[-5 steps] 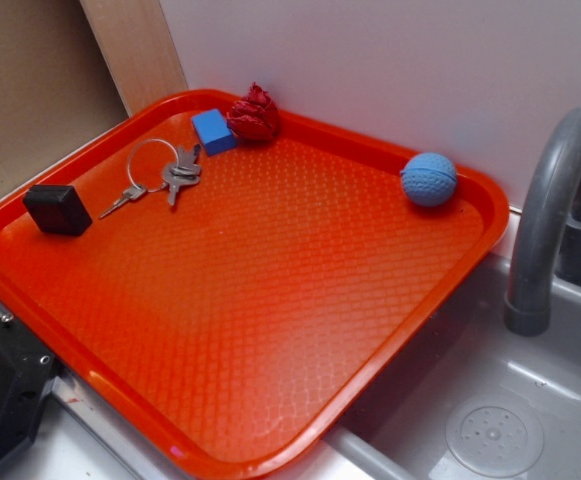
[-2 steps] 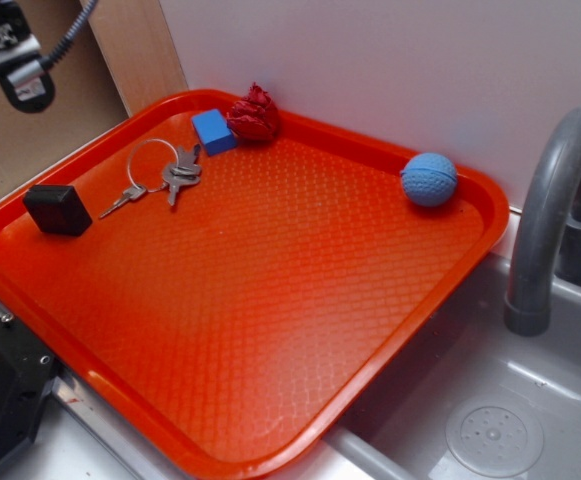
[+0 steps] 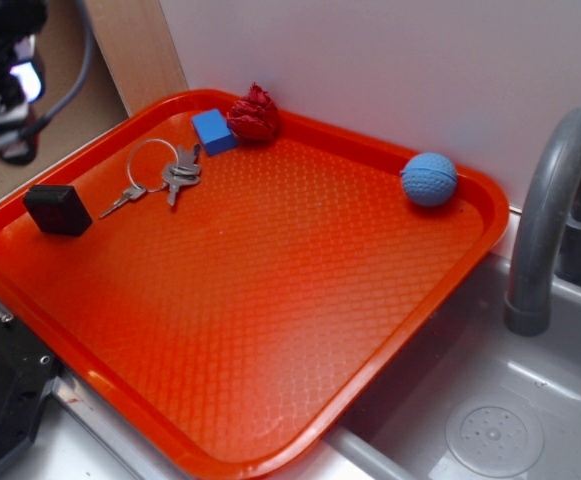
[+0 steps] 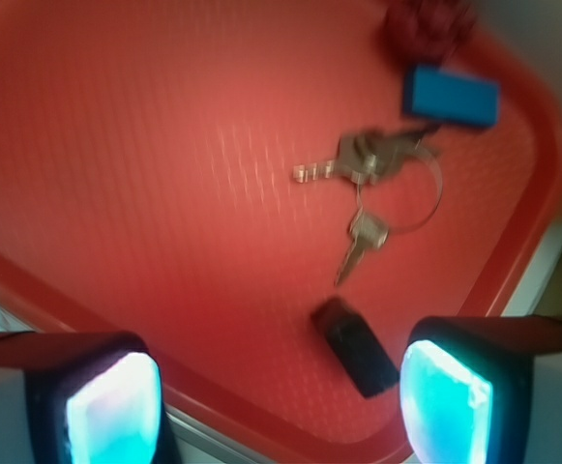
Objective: Grab the black box.
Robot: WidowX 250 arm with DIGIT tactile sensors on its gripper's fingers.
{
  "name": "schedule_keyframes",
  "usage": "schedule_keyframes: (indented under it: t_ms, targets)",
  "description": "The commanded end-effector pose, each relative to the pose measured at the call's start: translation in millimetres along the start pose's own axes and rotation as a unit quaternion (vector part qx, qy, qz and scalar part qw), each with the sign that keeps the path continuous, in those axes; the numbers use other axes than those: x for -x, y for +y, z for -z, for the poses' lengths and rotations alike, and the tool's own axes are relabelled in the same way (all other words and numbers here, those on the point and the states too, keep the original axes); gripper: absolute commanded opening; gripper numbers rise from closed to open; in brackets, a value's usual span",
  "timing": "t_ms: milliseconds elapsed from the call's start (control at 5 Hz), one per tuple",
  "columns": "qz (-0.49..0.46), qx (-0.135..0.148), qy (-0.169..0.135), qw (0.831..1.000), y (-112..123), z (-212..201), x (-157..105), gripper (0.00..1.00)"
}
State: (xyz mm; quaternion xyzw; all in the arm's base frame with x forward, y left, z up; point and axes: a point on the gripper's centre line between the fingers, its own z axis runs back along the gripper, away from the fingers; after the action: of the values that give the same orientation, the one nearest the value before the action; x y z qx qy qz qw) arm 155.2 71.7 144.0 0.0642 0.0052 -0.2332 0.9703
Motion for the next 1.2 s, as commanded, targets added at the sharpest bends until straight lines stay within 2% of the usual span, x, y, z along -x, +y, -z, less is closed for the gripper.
schedule_keyframes:
  t_ms: [0,400,600,800,1000]
  targets:
    - [-0.011,-0.007,-0.005,1.000,4,-3,0,1.00]
    - [-0.011,-0.007,-0.005,1.000,4,-3,0,1.00]
    - [0.101,-0.052,-0.088,0.990,14,12,20,1.00]
    - [0.175,-0.061,-0.061,0.981,16,57,-14,1.00]
    - [0.202,-0.040,-0.042,0.978,16,71,-20,1.00]
